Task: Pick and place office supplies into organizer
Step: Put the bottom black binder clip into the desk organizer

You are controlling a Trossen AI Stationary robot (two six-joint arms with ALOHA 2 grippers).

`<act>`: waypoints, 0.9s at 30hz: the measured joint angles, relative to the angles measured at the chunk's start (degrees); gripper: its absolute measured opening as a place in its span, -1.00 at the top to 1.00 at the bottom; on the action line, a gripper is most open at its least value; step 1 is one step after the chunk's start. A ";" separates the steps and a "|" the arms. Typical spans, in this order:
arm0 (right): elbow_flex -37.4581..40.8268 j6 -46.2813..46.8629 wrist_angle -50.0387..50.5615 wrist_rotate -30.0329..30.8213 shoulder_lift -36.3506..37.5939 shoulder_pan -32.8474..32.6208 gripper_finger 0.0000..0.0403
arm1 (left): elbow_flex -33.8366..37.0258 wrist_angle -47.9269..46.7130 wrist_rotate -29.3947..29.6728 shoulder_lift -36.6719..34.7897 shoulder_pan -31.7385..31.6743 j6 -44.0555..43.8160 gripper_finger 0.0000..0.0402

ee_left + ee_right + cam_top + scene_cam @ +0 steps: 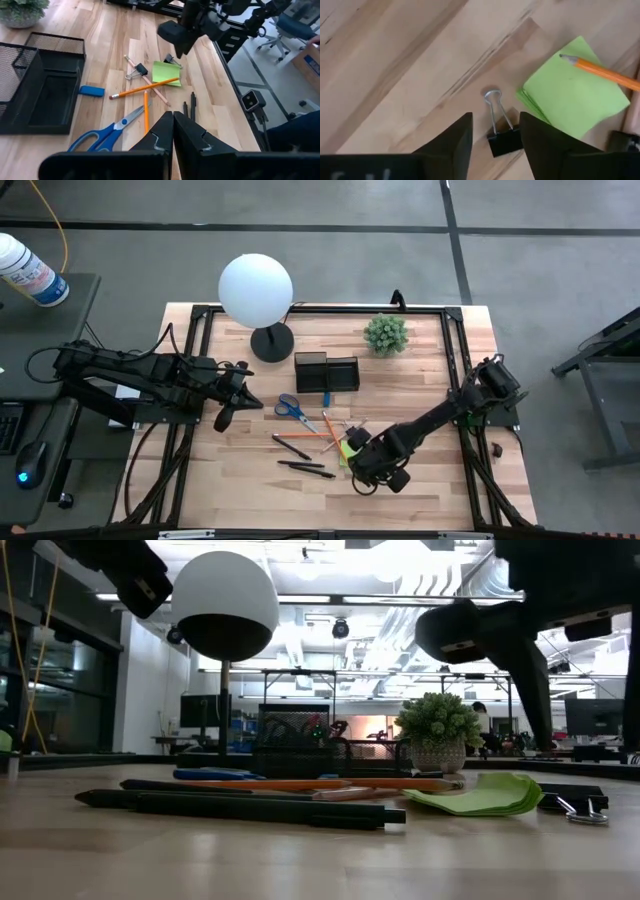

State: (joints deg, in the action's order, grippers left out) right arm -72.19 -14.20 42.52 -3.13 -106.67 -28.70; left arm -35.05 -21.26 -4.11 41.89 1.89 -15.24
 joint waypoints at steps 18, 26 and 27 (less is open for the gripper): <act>0.05 -1.48 0.54 2.35 -2.69 -0.94 0.46 | 0.00 0.04 0.76 0.00 -0.02 0.00 1.00; 0.05 -1.50 0.64 1.40 -4.24 -0.95 0.46 | 0.02 0.04 0.76 0.00 -0.02 0.00 1.00; 0.05 -1.48 0.68 1.46 -4.24 -0.98 0.47 | 0.02 0.04 0.76 0.00 -0.02 0.00 1.00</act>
State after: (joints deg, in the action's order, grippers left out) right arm -72.14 -15.68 43.20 -1.67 -110.91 -29.67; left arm -35.03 -21.21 -3.36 41.89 1.87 -15.25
